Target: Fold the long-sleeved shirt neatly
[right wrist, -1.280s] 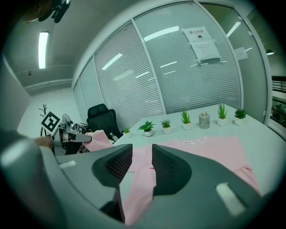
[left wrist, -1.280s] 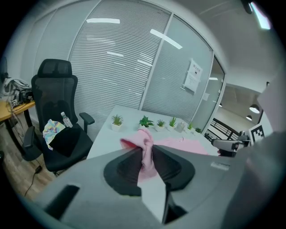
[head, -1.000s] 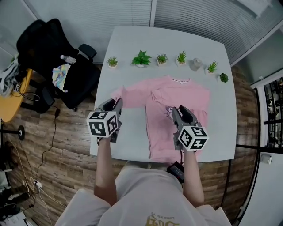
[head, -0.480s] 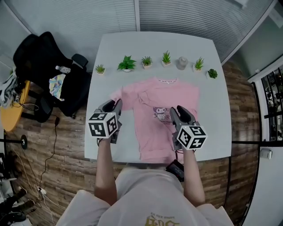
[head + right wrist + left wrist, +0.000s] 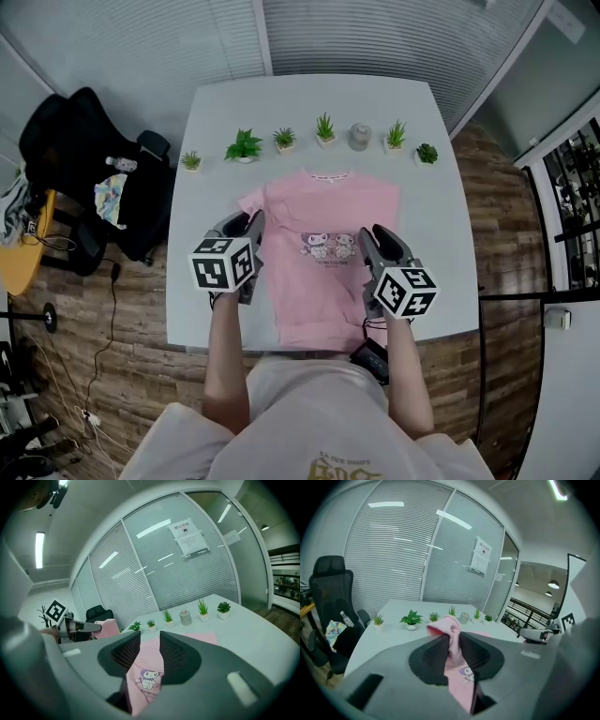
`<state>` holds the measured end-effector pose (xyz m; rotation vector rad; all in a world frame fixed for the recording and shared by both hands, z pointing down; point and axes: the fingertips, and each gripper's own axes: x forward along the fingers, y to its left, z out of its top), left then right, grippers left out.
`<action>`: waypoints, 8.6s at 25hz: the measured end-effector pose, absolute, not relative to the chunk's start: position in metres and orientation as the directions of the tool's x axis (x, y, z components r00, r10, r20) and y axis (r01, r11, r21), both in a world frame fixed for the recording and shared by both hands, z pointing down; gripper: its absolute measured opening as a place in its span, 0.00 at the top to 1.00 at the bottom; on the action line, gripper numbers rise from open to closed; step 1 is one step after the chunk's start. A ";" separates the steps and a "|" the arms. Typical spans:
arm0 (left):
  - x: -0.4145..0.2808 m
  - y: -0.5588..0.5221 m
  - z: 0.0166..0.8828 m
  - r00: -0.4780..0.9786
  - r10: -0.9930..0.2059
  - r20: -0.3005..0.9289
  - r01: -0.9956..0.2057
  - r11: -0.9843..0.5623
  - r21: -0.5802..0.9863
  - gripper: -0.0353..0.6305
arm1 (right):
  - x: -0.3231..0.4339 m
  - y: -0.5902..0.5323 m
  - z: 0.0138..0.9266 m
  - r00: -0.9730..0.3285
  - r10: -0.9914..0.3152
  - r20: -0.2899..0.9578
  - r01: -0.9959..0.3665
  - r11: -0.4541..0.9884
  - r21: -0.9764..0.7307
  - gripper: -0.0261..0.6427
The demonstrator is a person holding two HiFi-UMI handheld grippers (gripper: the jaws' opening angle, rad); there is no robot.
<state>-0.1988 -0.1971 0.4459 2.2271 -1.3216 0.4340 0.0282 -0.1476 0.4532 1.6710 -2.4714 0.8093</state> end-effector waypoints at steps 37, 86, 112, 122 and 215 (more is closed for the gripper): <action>0.005 -0.206 0.465 0.565 -0.620 0.545 -0.808 -0.549 0.212 0.83 | 0.138 -0.155 0.456 -0.422 -0.864 0.274 -0.843 0.263 -0.468 0.77; 0.057 -0.194 0.536 0.504 -0.602 0.620 -0.799 -0.598 0.069 0.51 | 0.183 -0.139 0.506 -0.449 -0.816 0.363 -0.852 0.270 -0.448 0.76; -0.110 -0.001 0.527 0.447 -0.631 0.635 -0.846 -0.529 0.070 0.51 | 0.119 0.028 0.498 -0.377 -0.839 0.393 -0.911 0.259 -0.321 0.75; -0.119 0.053 0.572 0.471 -0.525 0.709 -0.818 -0.561 0.128 0.54 | 0.114 0.074 0.540 -0.373 -0.792 0.483 -0.923 0.265 -0.278 0.74; -0.207 0.085 0.423 0.445 -0.714 0.541 -0.887 -0.435 0.155 0.89 | 0.098 0.121 0.405 -0.476 -0.804 0.356 -0.879 0.453 -0.151 0.92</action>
